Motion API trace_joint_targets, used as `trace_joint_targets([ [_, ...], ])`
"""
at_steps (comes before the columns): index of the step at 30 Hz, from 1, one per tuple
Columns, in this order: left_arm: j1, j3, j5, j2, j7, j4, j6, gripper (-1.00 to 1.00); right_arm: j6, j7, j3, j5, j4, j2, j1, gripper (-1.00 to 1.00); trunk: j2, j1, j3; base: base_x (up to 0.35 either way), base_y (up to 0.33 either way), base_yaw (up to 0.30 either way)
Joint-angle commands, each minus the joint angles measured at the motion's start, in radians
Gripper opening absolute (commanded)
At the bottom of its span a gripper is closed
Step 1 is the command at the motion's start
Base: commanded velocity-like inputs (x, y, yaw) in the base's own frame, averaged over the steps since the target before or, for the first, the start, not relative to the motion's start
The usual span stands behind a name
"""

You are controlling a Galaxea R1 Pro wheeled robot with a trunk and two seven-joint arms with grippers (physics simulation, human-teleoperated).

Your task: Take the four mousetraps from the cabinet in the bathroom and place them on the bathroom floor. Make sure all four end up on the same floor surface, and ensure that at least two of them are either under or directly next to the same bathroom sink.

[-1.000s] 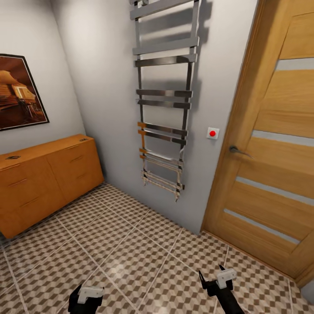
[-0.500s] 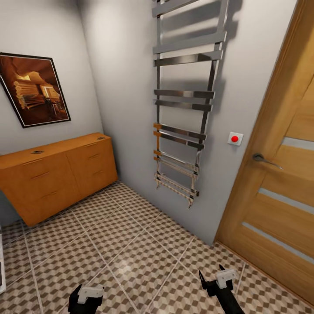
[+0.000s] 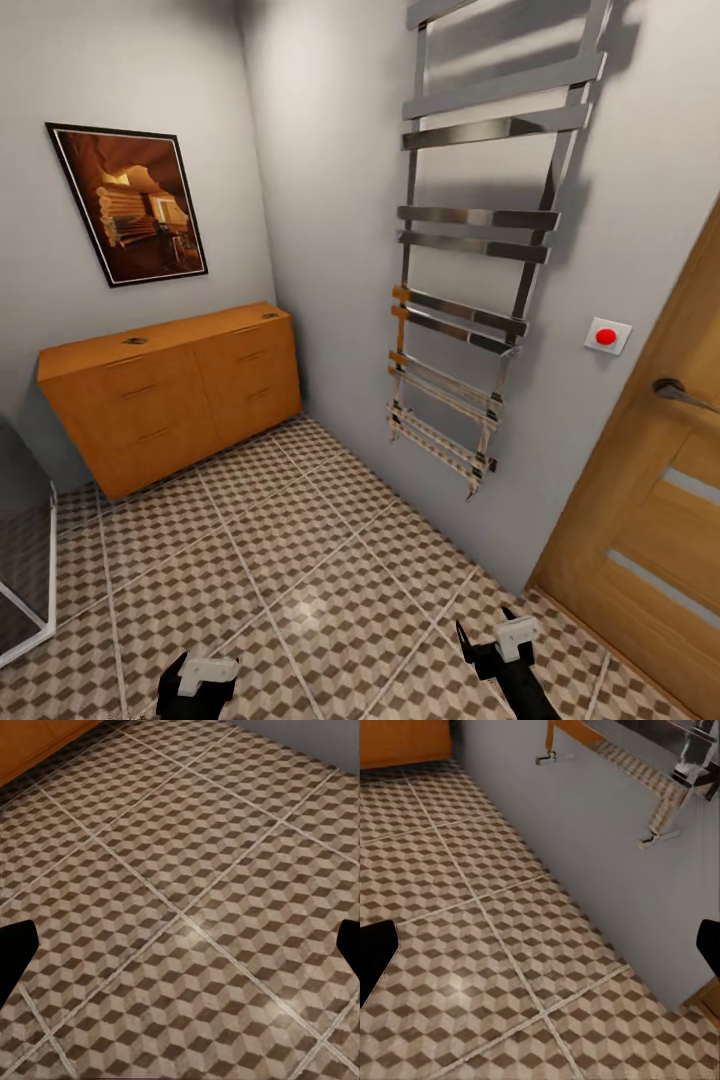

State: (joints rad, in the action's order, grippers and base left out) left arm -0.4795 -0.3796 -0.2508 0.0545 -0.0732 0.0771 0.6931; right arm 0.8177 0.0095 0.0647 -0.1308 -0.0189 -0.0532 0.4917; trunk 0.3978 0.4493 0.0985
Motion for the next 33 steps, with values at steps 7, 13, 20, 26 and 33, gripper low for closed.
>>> trace_joint_targets([
  [7,-0.002,-0.009,-0.002,-0.001,-0.005,0.004,0.005,1.00,0.003,0.001,0.006,0.003,0.000,0.000,0.001,1.00,0.002,0.001,0.002,0.012,-0.001,0.253],
  [13,-0.002,-0.009,-0.002,-0.001,-0.005,0.003,0.005,1.00,0.003,0.001,0.006,0.003,0.000,0.000,0.001,1.00,0.002,0.001,0.002,0.002,0.000,0.253],
  [20,-0.002,-0.009,-0.002,-0.001,-0.005,0.003,0.005,1.00,0.003,0.001,0.006,0.003,0.000,0.000,0.001,1.00,0.002,0.001,0.002,0.105,-0.060,0.254],
  [26,-0.002,-0.009,-0.002,-0.001,-0.005,0.003,0.005,1.00,0.003,0.001,0.006,0.003,0.000,0.000,0.001,1.00,0.002,0.001,0.002,0.183,-0.117,0.254],
  [33,-0.002,-0.009,-0.002,-0.001,-0.005,0.003,0.005,1.00,0.002,0.001,0.006,0.003,0.001,0.001,0.001,1.00,0.002,0.001,0.002,0.192,-0.116,0.254],
])
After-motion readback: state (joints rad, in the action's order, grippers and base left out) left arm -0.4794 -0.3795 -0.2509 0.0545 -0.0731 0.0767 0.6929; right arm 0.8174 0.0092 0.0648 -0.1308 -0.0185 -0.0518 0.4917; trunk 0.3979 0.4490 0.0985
